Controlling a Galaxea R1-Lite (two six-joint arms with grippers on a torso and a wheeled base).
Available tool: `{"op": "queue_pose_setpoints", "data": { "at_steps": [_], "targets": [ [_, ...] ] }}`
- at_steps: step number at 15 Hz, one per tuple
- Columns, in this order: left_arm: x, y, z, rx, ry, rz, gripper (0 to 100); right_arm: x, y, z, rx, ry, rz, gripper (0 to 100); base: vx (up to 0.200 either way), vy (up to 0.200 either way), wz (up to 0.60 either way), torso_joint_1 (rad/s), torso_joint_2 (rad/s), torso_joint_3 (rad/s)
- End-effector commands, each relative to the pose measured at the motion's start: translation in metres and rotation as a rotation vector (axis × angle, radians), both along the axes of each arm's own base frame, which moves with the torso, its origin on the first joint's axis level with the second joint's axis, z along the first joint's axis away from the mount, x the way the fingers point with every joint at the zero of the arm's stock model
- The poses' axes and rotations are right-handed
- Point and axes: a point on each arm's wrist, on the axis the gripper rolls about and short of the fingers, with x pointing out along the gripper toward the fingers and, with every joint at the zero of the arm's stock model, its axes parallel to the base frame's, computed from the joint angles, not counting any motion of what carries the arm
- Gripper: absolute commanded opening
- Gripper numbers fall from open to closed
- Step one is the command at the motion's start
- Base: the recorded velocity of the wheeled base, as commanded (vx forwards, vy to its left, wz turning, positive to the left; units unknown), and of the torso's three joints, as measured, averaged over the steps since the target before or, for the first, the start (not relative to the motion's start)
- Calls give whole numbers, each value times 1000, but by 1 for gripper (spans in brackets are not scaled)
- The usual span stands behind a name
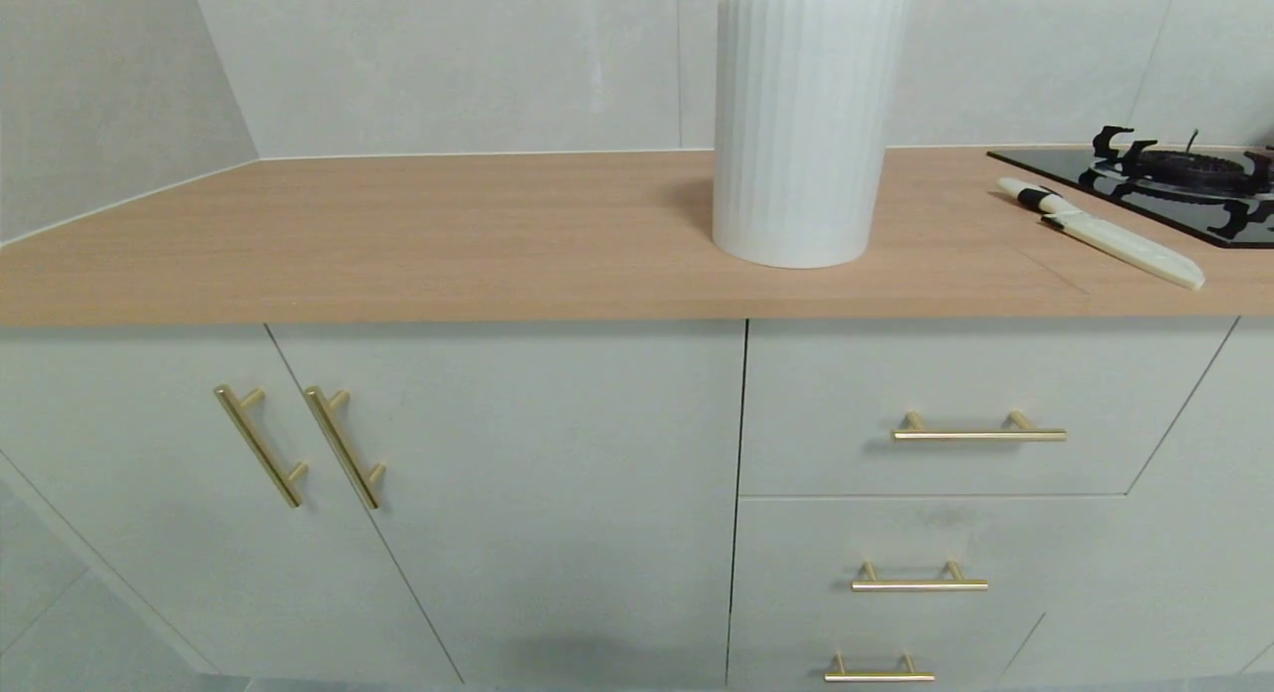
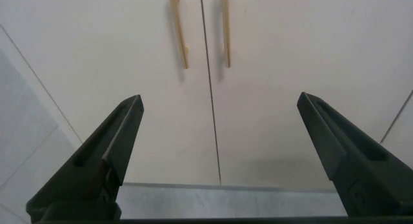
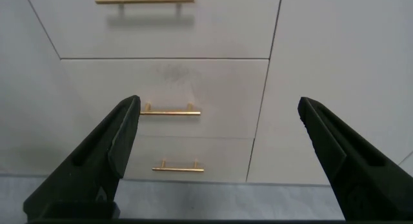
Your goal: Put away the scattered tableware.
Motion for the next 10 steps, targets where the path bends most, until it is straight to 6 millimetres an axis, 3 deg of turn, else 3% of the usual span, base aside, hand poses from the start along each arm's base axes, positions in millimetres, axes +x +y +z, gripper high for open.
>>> {"op": "queue_pose_setpoints", "data": {
  "at_steps": [1,6,10],
  "targets": [
    [0,0,0,0,-1,0,100,0,0,0,0,1,1,100,0,0,0,0,0,0],
    [0,0,0,1,-1,0,100,0,0,0,0,1,1,100,0,0,0,0,0,0],
    [0,0,0,0,-1,0,100,0,0,0,0,1,1,100,200,0,0,1,0,4]
  ]
}}
